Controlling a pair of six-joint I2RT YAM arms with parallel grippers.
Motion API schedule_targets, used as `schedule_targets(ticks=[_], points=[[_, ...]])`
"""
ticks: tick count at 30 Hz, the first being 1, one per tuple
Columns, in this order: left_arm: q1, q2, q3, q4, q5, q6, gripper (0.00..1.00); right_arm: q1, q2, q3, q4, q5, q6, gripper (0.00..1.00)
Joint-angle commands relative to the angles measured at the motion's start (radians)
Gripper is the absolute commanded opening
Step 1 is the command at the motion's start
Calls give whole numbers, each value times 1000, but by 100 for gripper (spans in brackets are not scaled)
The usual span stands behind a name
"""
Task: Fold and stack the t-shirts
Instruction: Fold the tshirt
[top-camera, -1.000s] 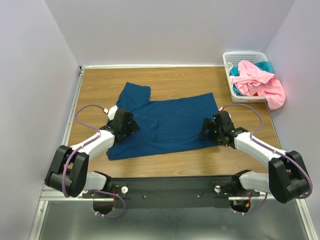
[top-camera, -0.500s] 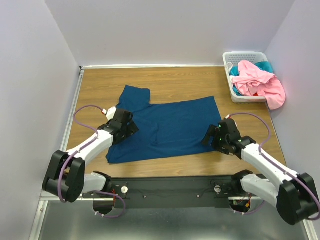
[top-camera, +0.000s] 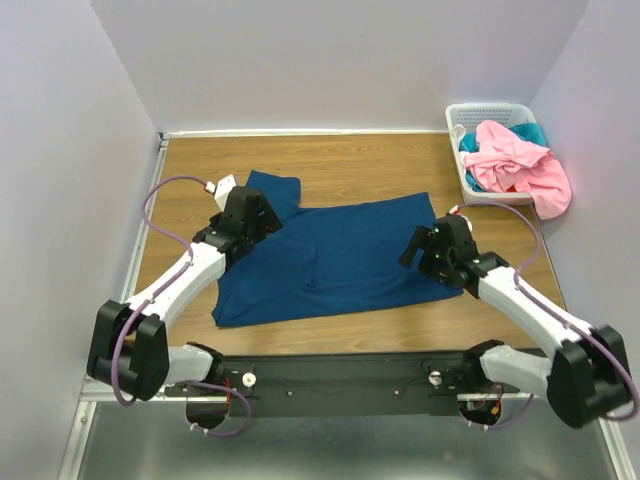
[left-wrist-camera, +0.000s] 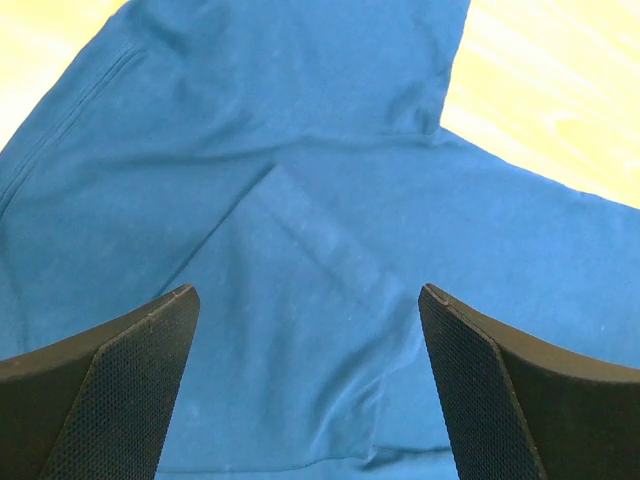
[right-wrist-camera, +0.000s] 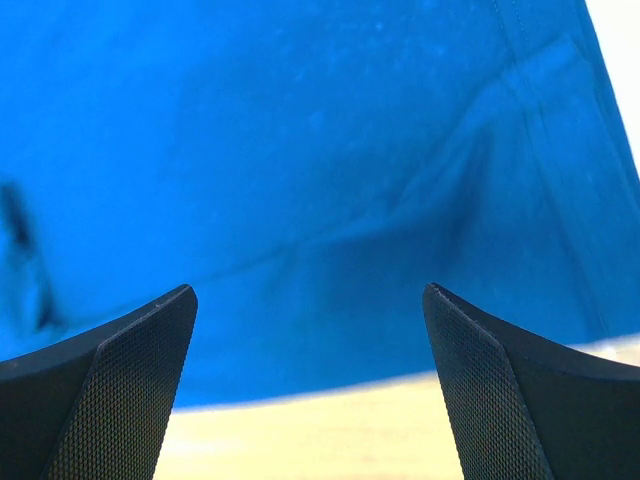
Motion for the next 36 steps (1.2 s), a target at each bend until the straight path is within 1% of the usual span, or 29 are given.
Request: schedule_targets(ticks=[1, 3, 7, 11, 12, 15, 18, 23, 24, 26, 27, 28, 29, 30, 31, 32, 33, 34, 36], points=[[-5, 51, 66, 51, -35, 54, 98, -4, 140, 8, 129, 62, -9, 100], [-3, 88, 109, 50, -45, 61, 98, -4, 212, 5, 165, 46, -5, 100], [-3, 134, 156, 73, -61, 71, 98, -4, 233, -35, 182, 53, 25, 100], [9, 185, 216, 67, -78, 89, 98, -4, 151, -144, 179, 44, 75, 100], [9, 206, 230, 58, -81, 95, 98, -5, 135, -190, 178, 15, 86, 100], [20, 251, 313, 35, -104, 107, 98, -4, 62, -256, 156, -28, 113, 100], [37, 298, 357, 35, -105, 124, 99, -4, 6, -268, 107, -50, 133, 100], [66, 402, 483, 16, -89, 147, 98, -2, -77, -216, -8, -19, 120, 100], [74, 445, 530, 10, -95, 165, 98, -4, -100, -209, -22, -23, 102, 100], [84, 497, 592, -16, -79, 186, 98, -4, -119, -184, -22, -31, 80, 100], [91, 555, 662, -30, -71, 204, 98, -5, -129, -169, -22, -31, 57, 100], [103, 588, 696, -43, -71, 210, 98, -4, -134, -153, -22, -28, 51, 100], [110, 619, 731, -71, -69, 213, 98, -4, -139, -112, -23, -24, 45, 100], [118, 680, 765, -86, -60, 222, 98, -4, -143, -92, -23, -7, 32, 100], [126, 709, 829, -96, -54, 242, 98, -5, -151, -72, -22, 7, 32, 100], [138, 737, 860, -108, -52, 253, 98, -4, -152, -36, -20, 21, 31, 100], [147, 799, 892, -126, -51, 261, 98, -5, -156, -20, -17, 53, 28, 100], [155, 833, 972, -149, -51, 262, 98, -4, -157, -6, -17, 73, 25, 100], [184, 927, 1049, -218, -55, 267, 98, -4, -153, 17, -19, 128, 3, 100]])
